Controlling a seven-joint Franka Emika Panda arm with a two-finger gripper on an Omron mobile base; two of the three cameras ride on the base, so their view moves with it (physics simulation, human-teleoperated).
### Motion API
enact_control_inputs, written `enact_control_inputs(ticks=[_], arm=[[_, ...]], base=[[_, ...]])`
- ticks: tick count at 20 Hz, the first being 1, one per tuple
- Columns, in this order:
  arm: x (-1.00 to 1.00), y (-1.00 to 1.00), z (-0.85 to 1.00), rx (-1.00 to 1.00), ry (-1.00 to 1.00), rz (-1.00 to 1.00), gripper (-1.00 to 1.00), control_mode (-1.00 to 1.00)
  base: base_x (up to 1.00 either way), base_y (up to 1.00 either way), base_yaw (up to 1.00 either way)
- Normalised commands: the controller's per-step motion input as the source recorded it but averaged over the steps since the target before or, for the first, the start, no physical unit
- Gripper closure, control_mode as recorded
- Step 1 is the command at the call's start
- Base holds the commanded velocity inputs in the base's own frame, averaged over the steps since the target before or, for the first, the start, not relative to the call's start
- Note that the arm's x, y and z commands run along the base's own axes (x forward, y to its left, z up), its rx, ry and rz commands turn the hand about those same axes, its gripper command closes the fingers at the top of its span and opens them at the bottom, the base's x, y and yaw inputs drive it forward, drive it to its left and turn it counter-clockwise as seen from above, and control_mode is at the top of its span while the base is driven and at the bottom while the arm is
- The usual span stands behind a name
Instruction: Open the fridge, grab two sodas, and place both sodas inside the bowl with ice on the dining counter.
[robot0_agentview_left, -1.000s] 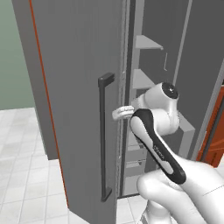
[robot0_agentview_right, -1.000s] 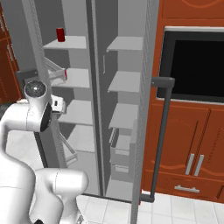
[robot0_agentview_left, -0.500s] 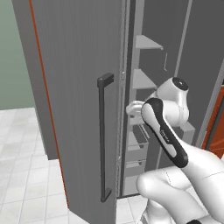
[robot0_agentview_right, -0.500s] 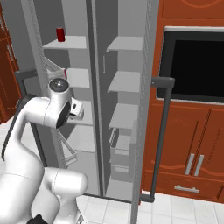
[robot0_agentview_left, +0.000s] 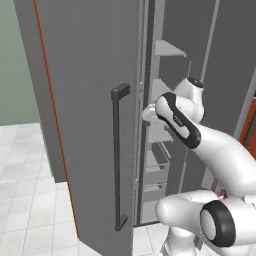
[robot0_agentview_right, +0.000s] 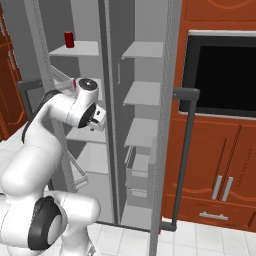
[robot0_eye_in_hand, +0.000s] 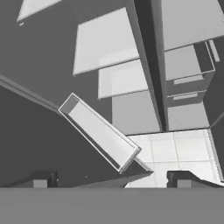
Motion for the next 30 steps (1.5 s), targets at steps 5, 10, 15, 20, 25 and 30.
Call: enact_control_inputs(ticks=[5,10,15,20,25,30], arm=[[0.42,0.12,-0.43,0.11,0.01,0.00,-1.00,-1.00],[0.35,0.29,-0.39,0.15,0.00,0.00,-1.00,-1.00],[0.29,0.42,-0.26,0.13,0.00,0.00,-1.00,-1.00],[0.01,0.55,-0.19,0.09,0.00,0.01,-1.00,-1.00],[-0.38,0.64,-0.16,0.03,-0.04,0.06,-1.00,-1.00],[-0.42,0.63,-0.12,0.01,-0.03,0.09,-1.00,-1.00]], base=[[0.00,0.00,0.00],[0.00,0.00,0.00],[0.00,0.00,0.00],[0.00,0.00,0.00],[0.00,0.00,0.00],[0.00,0.00,0.00]])
